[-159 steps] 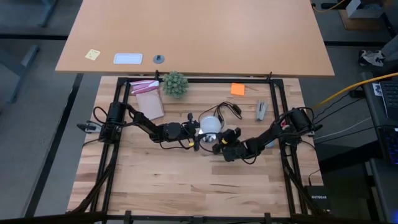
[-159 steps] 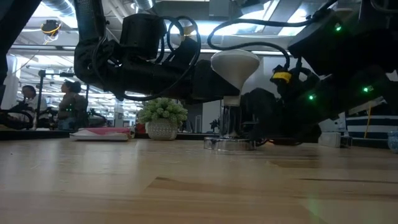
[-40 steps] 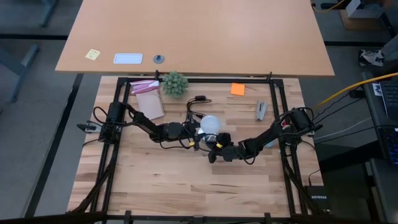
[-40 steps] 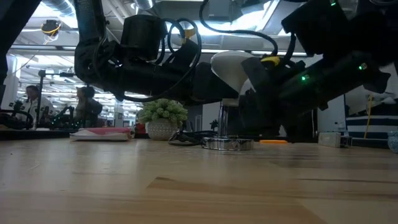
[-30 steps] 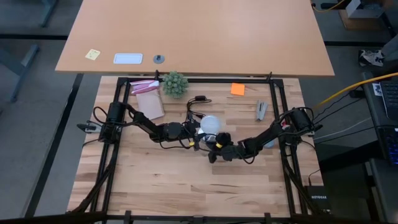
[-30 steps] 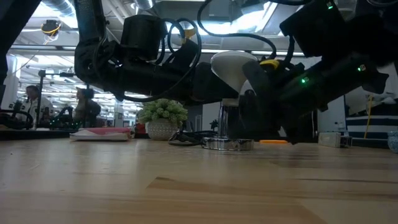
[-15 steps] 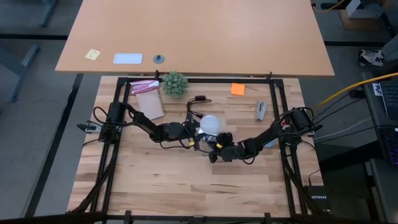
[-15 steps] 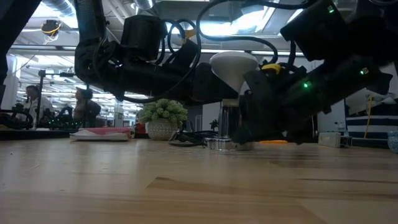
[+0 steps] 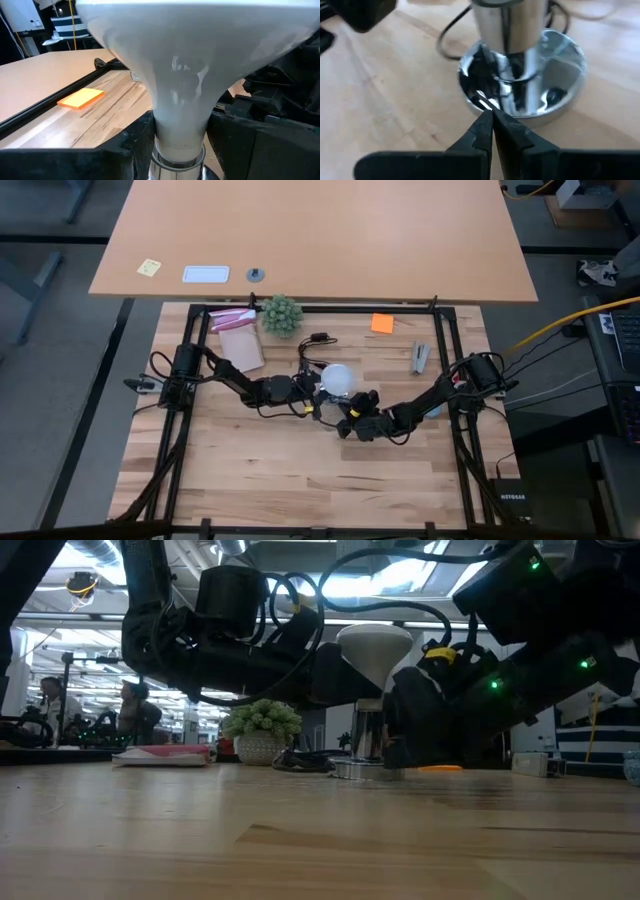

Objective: Screw lightbulb
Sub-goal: Insert the lightbulb into the lamp

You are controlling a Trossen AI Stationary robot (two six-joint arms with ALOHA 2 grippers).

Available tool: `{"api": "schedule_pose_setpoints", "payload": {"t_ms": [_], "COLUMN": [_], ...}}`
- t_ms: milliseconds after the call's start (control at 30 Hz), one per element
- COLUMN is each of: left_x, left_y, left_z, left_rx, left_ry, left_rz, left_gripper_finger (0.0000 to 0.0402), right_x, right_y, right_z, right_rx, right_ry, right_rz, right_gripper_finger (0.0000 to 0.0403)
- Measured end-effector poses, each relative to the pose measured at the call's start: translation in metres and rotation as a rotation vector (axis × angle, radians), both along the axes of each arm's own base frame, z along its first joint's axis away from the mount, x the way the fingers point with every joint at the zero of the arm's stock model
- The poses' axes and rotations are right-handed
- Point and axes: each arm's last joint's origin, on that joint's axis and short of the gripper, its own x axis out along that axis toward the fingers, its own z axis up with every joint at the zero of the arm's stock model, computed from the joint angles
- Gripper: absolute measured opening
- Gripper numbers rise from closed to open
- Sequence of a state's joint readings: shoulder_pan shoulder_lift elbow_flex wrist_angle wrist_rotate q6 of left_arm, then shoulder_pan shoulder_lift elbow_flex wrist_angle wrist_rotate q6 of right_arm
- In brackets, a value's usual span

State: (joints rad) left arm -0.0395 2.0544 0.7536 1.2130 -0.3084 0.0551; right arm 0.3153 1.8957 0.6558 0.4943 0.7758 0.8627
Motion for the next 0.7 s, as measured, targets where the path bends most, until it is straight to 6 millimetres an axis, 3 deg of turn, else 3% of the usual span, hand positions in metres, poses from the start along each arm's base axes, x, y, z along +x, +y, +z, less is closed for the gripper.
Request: {"api": "schedule_pose_setpoints", "payload": {"t_ms": [533, 700], "left_x": [0.000, 0.000], "left_y": [-0.002, -0.002], "left_z": [-0.001, -0.001], "left_rx": [-0.010, -0.010], "left_ry": [0.007, 0.007], "left_rz": [-0.023, -0.019], "left_gripper_finger": [0.0159, 0.0159], "right_x": [-0.003, -0.003], "right_y": [-0.005, -0.001], "right_z": [0.001, 0.011], "right_rx": [-0.104, -0.104], "right_ry": [-0.008, -0.027], "right_rz": [-0.107, -0.083], "right_gripper_finger": [0.0024, 0.0024]}}
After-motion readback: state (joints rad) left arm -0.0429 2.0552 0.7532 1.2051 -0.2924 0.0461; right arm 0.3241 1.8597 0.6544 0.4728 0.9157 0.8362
